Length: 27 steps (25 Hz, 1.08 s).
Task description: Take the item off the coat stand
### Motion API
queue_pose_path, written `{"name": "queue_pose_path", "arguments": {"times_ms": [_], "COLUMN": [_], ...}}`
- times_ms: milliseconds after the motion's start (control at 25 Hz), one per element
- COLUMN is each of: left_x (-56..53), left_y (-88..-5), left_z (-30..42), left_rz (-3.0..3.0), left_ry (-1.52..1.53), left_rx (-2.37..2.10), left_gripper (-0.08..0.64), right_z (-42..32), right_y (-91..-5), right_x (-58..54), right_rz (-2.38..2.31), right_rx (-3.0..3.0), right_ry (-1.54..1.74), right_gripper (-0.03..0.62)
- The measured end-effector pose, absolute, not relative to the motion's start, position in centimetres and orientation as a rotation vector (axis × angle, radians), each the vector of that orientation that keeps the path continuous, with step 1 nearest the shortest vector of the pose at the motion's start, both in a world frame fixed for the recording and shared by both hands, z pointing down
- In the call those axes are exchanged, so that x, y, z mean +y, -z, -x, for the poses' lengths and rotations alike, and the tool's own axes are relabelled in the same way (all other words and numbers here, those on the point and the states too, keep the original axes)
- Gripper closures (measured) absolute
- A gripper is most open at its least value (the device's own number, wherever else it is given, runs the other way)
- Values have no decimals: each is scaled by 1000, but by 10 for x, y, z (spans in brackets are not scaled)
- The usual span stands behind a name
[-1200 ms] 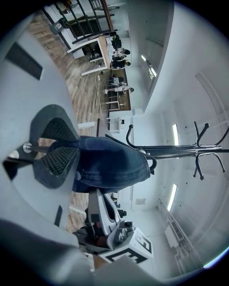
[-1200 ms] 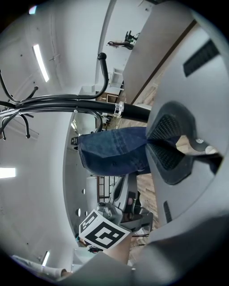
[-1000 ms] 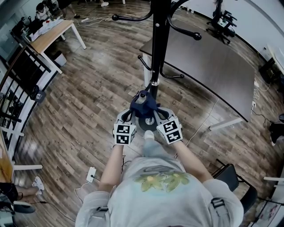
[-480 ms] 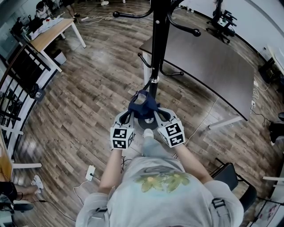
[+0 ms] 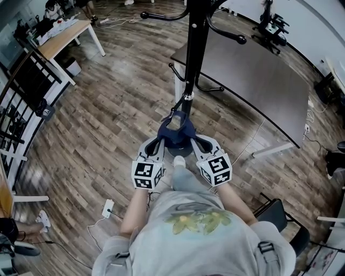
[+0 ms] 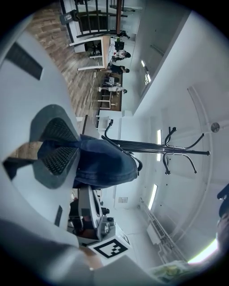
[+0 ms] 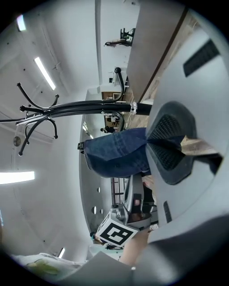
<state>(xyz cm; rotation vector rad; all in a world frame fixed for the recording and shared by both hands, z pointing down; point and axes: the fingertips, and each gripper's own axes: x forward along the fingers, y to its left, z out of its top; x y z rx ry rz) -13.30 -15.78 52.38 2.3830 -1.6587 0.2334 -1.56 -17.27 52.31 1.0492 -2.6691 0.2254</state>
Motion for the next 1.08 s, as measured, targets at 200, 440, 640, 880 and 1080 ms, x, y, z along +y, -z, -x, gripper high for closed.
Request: {"name": "queue_pose_path", "arguments": {"times_ms": [200,440,640,880,1080], "left_x": [-150,-147,-147,-150,-148], "left_y": [-526,-524,-524,-525,-527], "left_z": [128,127,127,131,134], "left_rz": [-2399,-2391,-2390,-2386,-2387], "left_ry": [-258,-256,-258,-260,-258], "left_rx": [-1658,-1654,-1659,-1659,-1652], "left_gripper": [528,528,528,528,528], "right_z": [12,11,11,15,18], "right_y": [-526,-524,-524,-524,-526], "right_x": [-166,-164,-165,-168,-167], "right_rz": [-1053,-1045,-1049,-1049,-1054], "right_rx": [-2667,-2670,-2673,-2673,-2665], "right_ry": [-227,-232,-233,-237,-238], "right_gripper": [575,575,575,575,575]}}
